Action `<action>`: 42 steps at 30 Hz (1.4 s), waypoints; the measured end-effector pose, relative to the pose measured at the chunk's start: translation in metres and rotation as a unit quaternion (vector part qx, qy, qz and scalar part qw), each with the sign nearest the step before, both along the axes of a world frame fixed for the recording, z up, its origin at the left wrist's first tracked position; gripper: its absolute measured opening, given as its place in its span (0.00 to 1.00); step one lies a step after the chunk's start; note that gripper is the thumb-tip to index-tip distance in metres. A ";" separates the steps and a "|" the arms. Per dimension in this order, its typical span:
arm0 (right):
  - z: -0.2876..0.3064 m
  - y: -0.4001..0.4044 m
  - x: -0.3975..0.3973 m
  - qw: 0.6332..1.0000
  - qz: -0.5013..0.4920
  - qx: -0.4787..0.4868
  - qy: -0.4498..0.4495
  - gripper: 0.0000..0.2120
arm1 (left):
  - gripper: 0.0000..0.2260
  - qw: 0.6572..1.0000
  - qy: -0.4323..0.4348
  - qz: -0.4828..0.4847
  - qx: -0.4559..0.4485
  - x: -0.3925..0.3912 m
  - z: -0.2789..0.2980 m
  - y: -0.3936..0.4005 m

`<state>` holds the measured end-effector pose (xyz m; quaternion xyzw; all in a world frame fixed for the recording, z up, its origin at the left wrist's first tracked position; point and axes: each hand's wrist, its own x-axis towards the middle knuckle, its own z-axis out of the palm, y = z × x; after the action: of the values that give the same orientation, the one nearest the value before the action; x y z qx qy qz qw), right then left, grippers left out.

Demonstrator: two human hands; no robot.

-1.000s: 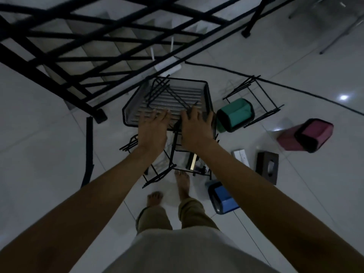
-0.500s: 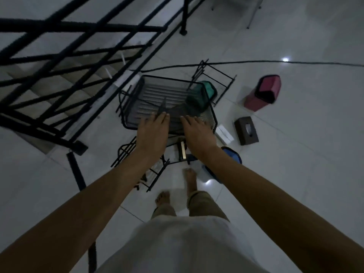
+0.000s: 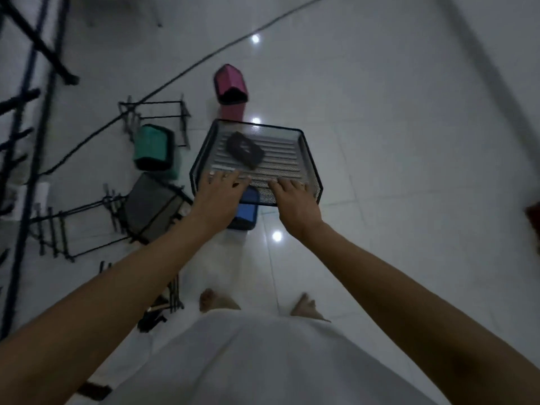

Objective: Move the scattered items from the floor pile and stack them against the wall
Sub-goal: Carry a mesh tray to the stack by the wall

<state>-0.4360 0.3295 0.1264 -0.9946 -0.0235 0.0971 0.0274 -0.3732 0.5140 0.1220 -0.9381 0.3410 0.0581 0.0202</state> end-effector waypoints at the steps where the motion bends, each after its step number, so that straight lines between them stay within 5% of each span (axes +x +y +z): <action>1: -0.001 -0.023 -0.015 1.000 -0.031 -0.001 0.000 0.30 | 0.33 1.000 -0.009 -0.025 0.000 -0.006 0.003 -0.027; 16: 0.008 -0.311 -0.209 0.951 -0.308 -0.028 0.000 0.36 | 0.32 0.970 -0.003 -0.237 -0.058 -0.135 0.003 -0.370; 31: 0.006 -0.474 -0.197 0.880 -0.474 -0.017 -0.007 0.44 | 0.37 0.924 -0.048 -0.362 -0.113 -0.093 -0.002 -0.588; 42: 0.010 -0.625 -0.223 0.775 -0.631 -0.015 -0.017 0.43 | 0.32 0.846 -0.032 -0.518 -0.124 -0.104 0.002 -0.802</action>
<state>-0.6594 -0.2954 0.1360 -0.7880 0.6106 0.0412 0.0668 -0.4775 -0.2876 0.1241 -0.6213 0.7807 -0.0338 -0.0577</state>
